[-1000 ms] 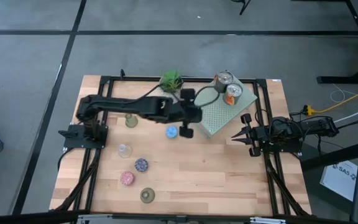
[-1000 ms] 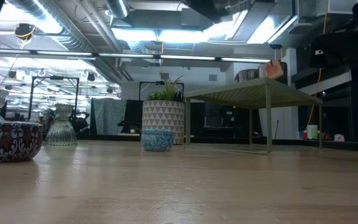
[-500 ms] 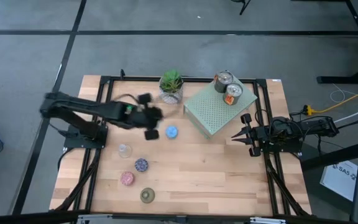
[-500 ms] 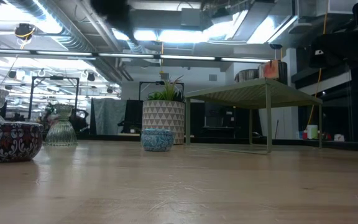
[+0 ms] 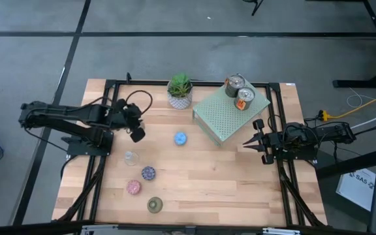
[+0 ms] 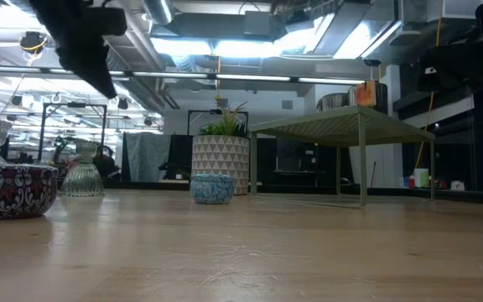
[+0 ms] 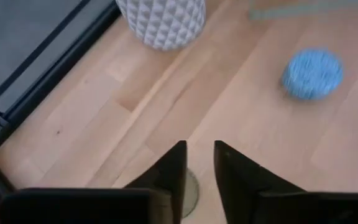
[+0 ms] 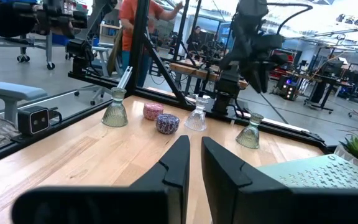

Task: Pick & Place candle stick holders
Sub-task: Put the top green candle holder on the shelf

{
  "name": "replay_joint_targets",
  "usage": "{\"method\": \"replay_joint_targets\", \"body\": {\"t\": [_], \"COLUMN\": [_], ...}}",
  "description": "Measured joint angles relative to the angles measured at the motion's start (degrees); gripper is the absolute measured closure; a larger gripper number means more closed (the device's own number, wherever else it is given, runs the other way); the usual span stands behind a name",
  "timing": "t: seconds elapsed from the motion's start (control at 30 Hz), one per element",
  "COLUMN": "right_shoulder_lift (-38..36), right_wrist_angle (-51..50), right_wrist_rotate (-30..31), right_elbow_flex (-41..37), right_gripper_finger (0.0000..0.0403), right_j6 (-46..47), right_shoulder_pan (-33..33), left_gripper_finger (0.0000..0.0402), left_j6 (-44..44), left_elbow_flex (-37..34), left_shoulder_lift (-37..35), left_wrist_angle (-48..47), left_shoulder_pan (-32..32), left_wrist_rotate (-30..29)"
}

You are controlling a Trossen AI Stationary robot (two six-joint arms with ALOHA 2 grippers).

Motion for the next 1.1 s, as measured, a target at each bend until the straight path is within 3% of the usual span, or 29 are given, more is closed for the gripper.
{"method": "replay_joint_targets", "body": {"t": [0.23, 0.4, 0.9, 1.1], "right_shoulder_lift": [0.0, 0.0, 0.0, 0.0], "right_wrist_angle": [0.02, 0.0, 0.02, 0.01], "right_wrist_rotate": [0.09, 0.09, 0.07, 0.07], "right_elbow_flex": [0.0, -0.02, -0.01, -0.02], "right_gripper_finger": [0.0359, 0.0359, 0.0359, 0.0359], "right_j6": [-0.02, -0.01, -0.01, 0.0], "right_shoulder_pan": [0.0, 0.0, -0.01, -0.01], "left_gripper_finger": [0.025, 0.0226, 0.0234, 0.0244], "left_j6": [3.29, 2.04, 0.28, -2.57], "left_elbow_flex": [-0.07, -0.07, -0.07, -0.07], "left_shoulder_lift": [3.95, 7.87, 18.99, 21.63], "left_wrist_angle": [-2.66, -4.87, -6.62, -7.76], "left_shoulder_pan": [1.54, 2.81, 9.59, 13.01], "left_wrist_rotate": [4.05, 4.85, 5.32, 10.79]}}
